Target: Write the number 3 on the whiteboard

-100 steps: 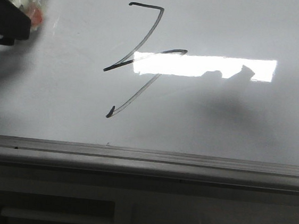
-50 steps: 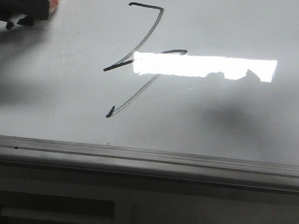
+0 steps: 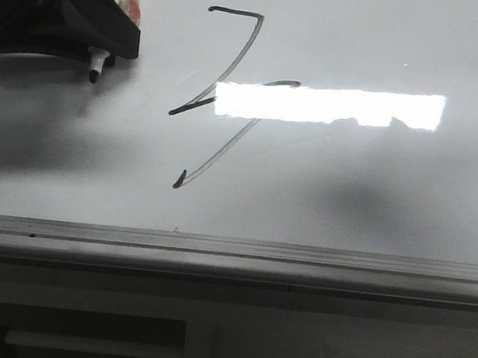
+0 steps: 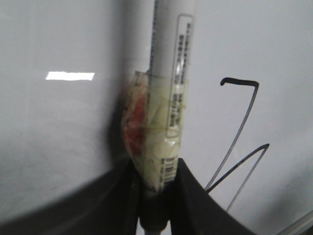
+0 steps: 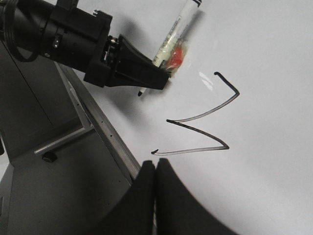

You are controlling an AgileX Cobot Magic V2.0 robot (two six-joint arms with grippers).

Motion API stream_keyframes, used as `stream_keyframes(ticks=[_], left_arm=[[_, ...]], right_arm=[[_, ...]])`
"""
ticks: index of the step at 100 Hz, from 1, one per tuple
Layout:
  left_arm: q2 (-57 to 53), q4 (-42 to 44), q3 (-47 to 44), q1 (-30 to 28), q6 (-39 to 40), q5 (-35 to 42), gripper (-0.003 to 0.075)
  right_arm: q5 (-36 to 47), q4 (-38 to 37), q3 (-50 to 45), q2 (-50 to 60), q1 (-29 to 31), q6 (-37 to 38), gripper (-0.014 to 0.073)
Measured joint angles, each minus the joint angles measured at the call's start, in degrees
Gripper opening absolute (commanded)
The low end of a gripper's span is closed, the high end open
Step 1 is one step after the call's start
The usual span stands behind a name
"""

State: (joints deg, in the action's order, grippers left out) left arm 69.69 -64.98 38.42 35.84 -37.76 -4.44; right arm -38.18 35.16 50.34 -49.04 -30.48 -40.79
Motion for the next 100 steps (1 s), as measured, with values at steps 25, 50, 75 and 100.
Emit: stream_keyframes(ticks=[25,50,75,100], left_arm=[[1.79,-0.36,0.59,0.44,0.0,-1.3,-0.002],[1.88,-0.48,0.59,0.44,0.0,-1.3,0.0094],[2.01,-0.84,0.93,0.68,0.0,-2.1,0.039],[2.01,-1.11,0.93,1.03,0.0,-2.49,0.039]], right_arm=[[-0.09,0.02,0.0,0.0,0.0,0.0,-0.0049],[-0.09,0.02,0.0,0.0,0.0,0.0,-0.0049],[-0.12,0.02,0.0,0.0,0.0,0.0,-0.0049],[-0.12,0.12,0.0,0.0,0.0,0.03,-0.0049]])
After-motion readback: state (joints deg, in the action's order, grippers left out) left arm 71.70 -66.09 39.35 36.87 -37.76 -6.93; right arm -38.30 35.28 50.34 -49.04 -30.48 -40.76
